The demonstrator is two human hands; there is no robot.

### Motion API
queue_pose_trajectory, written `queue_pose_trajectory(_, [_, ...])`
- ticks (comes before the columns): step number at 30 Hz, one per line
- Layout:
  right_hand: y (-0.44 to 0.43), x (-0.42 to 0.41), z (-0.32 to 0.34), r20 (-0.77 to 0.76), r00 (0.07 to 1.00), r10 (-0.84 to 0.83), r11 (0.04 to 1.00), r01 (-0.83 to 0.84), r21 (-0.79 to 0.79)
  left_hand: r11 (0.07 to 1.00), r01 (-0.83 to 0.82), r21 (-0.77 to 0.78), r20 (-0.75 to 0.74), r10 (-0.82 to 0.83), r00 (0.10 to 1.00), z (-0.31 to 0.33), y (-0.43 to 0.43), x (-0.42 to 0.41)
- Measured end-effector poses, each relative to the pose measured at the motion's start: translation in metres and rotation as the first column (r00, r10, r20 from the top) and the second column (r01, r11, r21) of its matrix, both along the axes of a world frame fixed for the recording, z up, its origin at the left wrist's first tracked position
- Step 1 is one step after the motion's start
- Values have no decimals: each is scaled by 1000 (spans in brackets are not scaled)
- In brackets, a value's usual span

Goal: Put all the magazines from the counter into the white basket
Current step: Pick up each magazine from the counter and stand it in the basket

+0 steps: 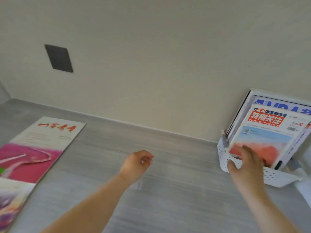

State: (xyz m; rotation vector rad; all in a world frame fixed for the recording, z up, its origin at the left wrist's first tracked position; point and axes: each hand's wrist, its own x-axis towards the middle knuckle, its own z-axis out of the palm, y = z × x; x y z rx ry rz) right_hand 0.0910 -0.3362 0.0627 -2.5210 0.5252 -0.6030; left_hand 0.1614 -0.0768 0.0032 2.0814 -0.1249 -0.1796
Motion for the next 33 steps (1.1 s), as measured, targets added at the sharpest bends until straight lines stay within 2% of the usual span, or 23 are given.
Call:
queue_pose_trajectory(4, [108, 7, -33, -43, 995, 91, 990, -85, 117, 991, -133, 26, -44, 134, 990, -4, 110, -14])
queue_pose_trajectory(9, [242, 21, -78, -124, 952, 279, 954, -260, 149, 948, -303, 97, -38, 308, 951, -11, 226, -18])
queue_pose_trajectory(12, [304, 25, -103, -89, 903, 421, 903, -408, 134, 897, -403, 180, 16, 406, 914, -18, 283, -10])
queue_pose_trajectory(15, [344, 23, -124, -160, 851, 499, 865, -500, 40, 837, -480, 263, 54, 484, 874, -26, 334, 4])
queue_pose_trajectory(17, [356, 22, -129, -256, 838, 483, 857, -512, -61, 787, -517, 337, 46, 535, 844, -31, 362, 14])
queue_pose_trajectory(20, [366, 20, -131, -297, 855, 426, 856, -487, -174, 712, -593, 376, 24, 632, 774, -37, 390, 28])
queue_pose_trajectory(22, [365, 19, -132, -316, 852, 418, 845, -492, -210, 694, -580, 427, -20, 648, 762, -42, 400, 37])
queue_pose_trajectory(25, [366, 20, -133, -369, 831, 415, 827, -514, -229, 670, -478, 567, -40, 603, 797, -50, 406, 49])
queue_pose_trajectory(29, [366, 24, -133, -411, 834, 367, 826, -495, -268, 626, -426, 653, -30, 584, 811, -48, 411, 65])
queue_pose_trajectory(33, [369, 23, -133, -403, 849, 341, 833, -472, -290, 610, -337, 717, -124, 587, 800, -41, 413, 77])
